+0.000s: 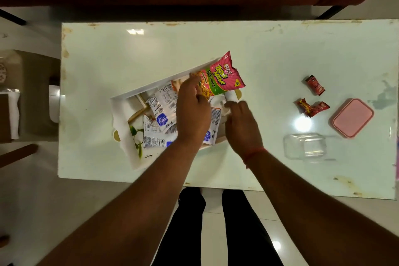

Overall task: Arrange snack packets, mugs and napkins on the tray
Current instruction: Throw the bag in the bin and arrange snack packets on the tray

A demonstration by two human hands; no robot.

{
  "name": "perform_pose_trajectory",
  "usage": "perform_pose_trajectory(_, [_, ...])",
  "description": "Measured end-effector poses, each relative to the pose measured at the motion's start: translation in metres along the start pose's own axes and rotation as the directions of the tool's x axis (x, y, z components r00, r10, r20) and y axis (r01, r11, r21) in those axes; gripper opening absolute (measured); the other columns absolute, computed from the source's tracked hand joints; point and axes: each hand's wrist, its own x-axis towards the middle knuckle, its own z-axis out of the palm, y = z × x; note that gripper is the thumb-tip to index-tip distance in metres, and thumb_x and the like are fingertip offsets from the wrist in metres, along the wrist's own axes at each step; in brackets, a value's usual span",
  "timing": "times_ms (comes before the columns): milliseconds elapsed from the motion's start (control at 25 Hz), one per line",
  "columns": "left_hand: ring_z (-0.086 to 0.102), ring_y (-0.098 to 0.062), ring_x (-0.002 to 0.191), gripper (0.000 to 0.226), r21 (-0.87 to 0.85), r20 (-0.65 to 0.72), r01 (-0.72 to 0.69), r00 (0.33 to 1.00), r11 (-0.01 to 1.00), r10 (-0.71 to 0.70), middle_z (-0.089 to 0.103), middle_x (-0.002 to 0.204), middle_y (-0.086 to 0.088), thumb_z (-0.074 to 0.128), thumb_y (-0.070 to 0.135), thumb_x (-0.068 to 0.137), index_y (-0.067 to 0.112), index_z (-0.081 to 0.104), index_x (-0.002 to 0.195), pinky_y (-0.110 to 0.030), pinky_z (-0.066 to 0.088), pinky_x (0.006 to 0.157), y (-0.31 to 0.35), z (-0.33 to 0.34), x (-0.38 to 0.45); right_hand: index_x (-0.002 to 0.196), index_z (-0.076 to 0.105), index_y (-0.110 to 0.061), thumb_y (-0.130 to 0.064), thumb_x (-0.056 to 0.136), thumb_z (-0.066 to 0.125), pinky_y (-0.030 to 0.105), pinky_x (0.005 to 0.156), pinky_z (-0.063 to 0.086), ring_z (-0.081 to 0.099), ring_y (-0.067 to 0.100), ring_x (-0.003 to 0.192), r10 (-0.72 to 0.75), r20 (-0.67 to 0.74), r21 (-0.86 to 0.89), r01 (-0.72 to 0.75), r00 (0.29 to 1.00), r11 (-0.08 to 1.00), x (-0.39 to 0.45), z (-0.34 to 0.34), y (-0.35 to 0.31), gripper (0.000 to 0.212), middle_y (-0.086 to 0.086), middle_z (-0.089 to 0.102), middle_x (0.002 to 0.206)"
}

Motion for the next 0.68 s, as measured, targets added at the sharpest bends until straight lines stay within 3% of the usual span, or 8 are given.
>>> perform_pose_trajectory(160, [0.057, -0.006, 0.115, 0.046, -0.068, 0.000, 0.064, 0.998, 0.996, -0.064, 0.063, 0.126, 0.004, 0.041, -0.007, 0.090, 0.019, 0.062, 0.122, -0.018, 0.047, 0.096, -0.022, 0.002, -0.034, 0.130, 0.053, -0.019, -0.025, 0.095, 0.054, 0.043, 0.098, 0.051, 0.058, 0.035, 0.112, 0.201, 0.223, 0.138, -0.235, 0.954, 0.962, -0.023, 0.033, -0.009, 0.035, 0.015, 0.054, 0.125])
perform_pose_trajectory(280, [0.060, -0.010, 0.115, 0.043, -0.155, -0.033, 0.214, 0.975, 0.964, -0.222, 0.066, 0.123, -0.002, 0.040, -0.010, 0.090, 0.013, 0.064, 0.118, -0.015, 0.049, 0.094, -0.037, -0.005, -0.049, 0.132, 0.057, -0.012, -0.008, 0.090, 0.063, 0.040, 0.103, 0.047, 0.059, 0.031, 0.116, 0.170, 0.306, 0.060, -0.197, 0.937, 0.978, -0.023, 0.037, -0.020, 0.043, 0.014, 0.062, 0.125])
perform_pose_trajectory(440, [0.063, -0.016, 0.110, 0.035, -0.252, -0.096, 0.269, 0.949, 0.930, -0.301, 0.068, 0.115, -0.004, 0.045, -0.005, 0.092, 0.019, 0.065, 0.108, -0.040, 0.054, 0.099, -0.055, -0.010, -0.055, 0.121, 0.062, -0.007, -0.001, 0.086, 0.065, 0.043, 0.097, 0.051, 0.061, 0.034, 0.110, -0.005, 0.242, -0.008, 0.007, 0.970, 1.000, -0.029, 0.016, -0.014, 0.035, 0.016, 0.064, 0.118])
perform_pose_trajectory(560, [0.064, -0.021, 0.107, 0.041, -0.302, -0.084, 0.280, 0.944, 0.911, -0.318, 0.068, 0.108, -0.003, 0.046, -0.007, 0.089, 0.029, 0.065, 0.095, -0.042, 0.055, 0.096, -0.056, -0.012, -0.058, 0.099, 0.064, -0.009, -0.007, 0.080, 0.074, 0.041, 0.079, 0.054, 0.061, 0.032, 0.094, -0.091, 0.140, -0.085, 0.104, 0.986, 0.991, -0.035, -0.006, 0.000, 0.022, 0.012, 0.063, 0.101])
perform_pose_trajectory(680, [0.063, -0.022, 0.099, 0.048, -0.363, -0.052, 0.293, 0.941, 0.884, -0.333, 0.066, 0.098, -0.001, 0.042, -0.014, 0.085, 0.030, 0.063, 0.087, -0.040, 0.052, 0.092, -0.057, -0.008, -0.060, 0.084, 0.064, -0.009, -0.014, 0.080, 0.073, 0.038, 0.063, 0.045, 0.051, 0.031, 0.079, -0.101, -0.021, -0.199, 0.095, 0.995, 0.975, -0.040, -0.035, 0.005, 0.012, 0.012, 0.053, 0.086])
